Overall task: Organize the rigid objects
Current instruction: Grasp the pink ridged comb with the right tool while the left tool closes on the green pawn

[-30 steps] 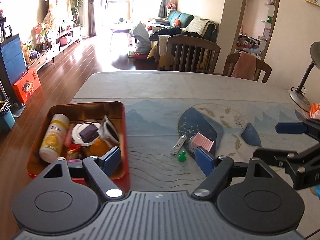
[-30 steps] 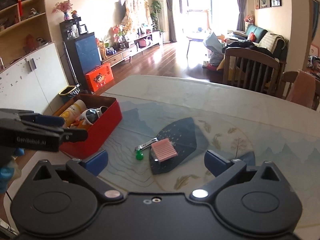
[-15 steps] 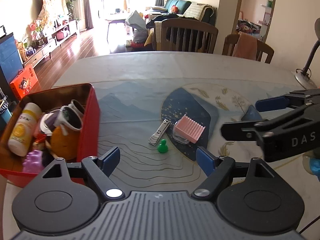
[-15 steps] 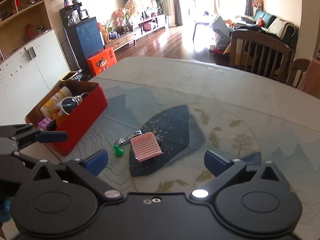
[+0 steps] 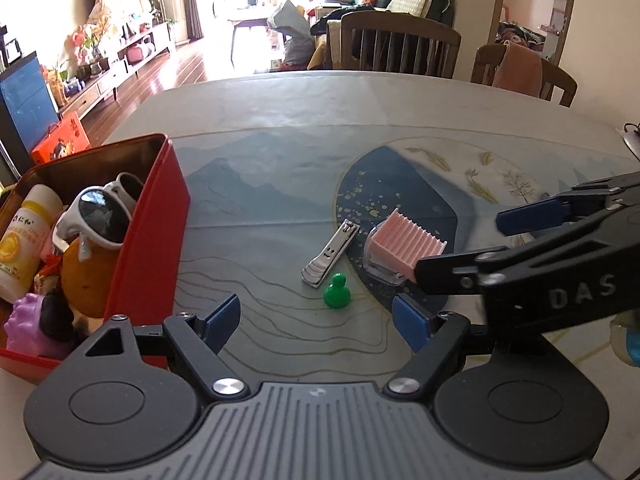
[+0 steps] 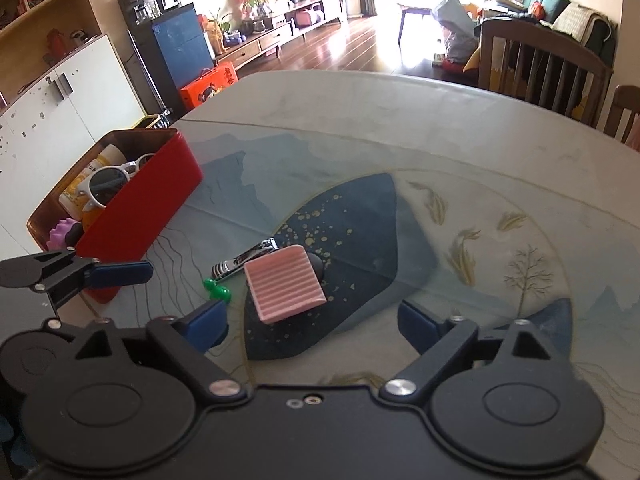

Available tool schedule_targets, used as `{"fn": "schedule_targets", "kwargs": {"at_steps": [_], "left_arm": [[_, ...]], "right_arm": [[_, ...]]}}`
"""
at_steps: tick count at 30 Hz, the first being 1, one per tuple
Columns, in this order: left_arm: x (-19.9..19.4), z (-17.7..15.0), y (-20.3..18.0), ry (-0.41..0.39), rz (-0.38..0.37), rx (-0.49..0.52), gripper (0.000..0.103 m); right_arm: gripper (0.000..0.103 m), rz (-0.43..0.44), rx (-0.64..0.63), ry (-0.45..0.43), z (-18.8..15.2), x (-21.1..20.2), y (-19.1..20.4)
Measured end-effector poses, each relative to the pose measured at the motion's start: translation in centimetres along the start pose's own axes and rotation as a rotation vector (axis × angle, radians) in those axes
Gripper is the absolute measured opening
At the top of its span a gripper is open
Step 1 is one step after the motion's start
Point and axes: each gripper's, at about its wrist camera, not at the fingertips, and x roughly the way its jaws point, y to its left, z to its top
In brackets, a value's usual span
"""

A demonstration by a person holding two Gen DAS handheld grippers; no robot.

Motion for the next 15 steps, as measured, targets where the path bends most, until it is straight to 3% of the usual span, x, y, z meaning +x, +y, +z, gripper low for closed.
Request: {"fn": "schedule_targets", "kwargs": {"at_steps": [6,13,15], "left_arm": [[0.8,0.1,-1.1,-0.003,0.005,0.041,0.083],[1.8,0.7,-1.5,0.035,-0.007,0.006,0.06],[1.8,0.8,-1.7,0.038,-0.003,0.006,0.052]], "right_arm": [[0.08,0.02,-0.007,0.008,0.4,0.8,0.2],[0.072,0.037,-0.016,0.019,0.8,1.6,0.6],[0.066,0.036,-0.013,0.023,0.8,1.8,0.6]]}}
